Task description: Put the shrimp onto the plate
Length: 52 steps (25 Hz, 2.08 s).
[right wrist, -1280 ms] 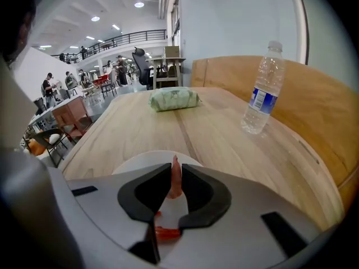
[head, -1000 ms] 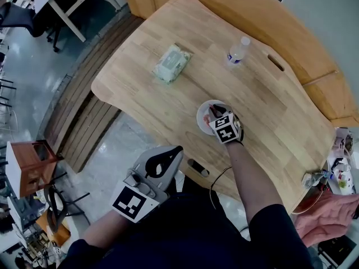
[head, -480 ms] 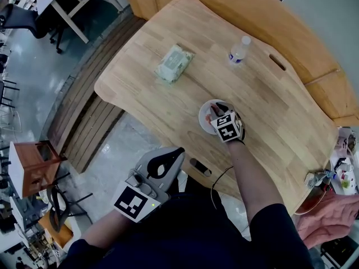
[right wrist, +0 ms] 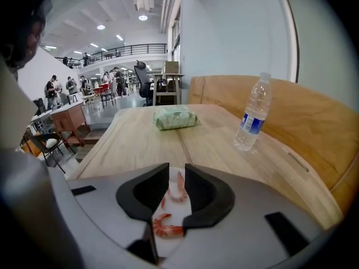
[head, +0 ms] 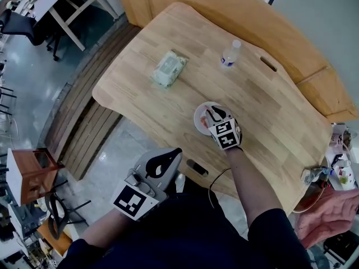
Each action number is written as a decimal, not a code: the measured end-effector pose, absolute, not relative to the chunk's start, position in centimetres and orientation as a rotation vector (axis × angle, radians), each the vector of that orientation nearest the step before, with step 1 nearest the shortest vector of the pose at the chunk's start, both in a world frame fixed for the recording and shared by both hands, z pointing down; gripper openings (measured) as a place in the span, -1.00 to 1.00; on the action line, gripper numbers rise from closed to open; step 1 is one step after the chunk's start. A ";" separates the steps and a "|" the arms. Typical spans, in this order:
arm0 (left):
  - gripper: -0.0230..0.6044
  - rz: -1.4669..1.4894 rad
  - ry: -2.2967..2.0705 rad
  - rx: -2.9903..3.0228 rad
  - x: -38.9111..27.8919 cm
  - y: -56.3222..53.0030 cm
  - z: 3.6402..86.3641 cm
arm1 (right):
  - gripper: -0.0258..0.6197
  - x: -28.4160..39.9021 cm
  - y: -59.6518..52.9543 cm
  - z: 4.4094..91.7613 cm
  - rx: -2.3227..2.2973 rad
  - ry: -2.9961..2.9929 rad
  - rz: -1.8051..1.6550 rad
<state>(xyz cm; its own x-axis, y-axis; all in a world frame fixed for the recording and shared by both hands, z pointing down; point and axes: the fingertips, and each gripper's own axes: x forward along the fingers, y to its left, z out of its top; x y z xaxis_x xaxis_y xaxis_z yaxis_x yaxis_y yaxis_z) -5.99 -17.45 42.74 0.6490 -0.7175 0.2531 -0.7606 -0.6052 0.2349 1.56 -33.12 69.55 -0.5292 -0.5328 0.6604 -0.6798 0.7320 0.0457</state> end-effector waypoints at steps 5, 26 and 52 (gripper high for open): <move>-0.92 0.157 -1.145 2.594 -5.6 -17.1 41.5 | -0.64 1.9 -31.0 66.3 0.969 -2.308 0.282; -0.91 0.133 -0.959 2.732 -4.1 -13.1 39.5 | -0.75 0.3 -17.4 48.9 1.093 -2.598 0.399; -0.92 0.176 -0.779 2.836 -2.7 -10.3 38.5 | -0.89 -1.0 -10.5 39.7 1.178 -2.818 0.263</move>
<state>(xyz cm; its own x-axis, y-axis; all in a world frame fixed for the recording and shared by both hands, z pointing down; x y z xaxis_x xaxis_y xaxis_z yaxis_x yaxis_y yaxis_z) -2.69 -10.27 38.52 0.8544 -0.4927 0.1654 -0.5159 -0.8424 0.1557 -1.02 -10.45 39.75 -0.7024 -0.6988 0.1354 -0.7118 0.6906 -0.1283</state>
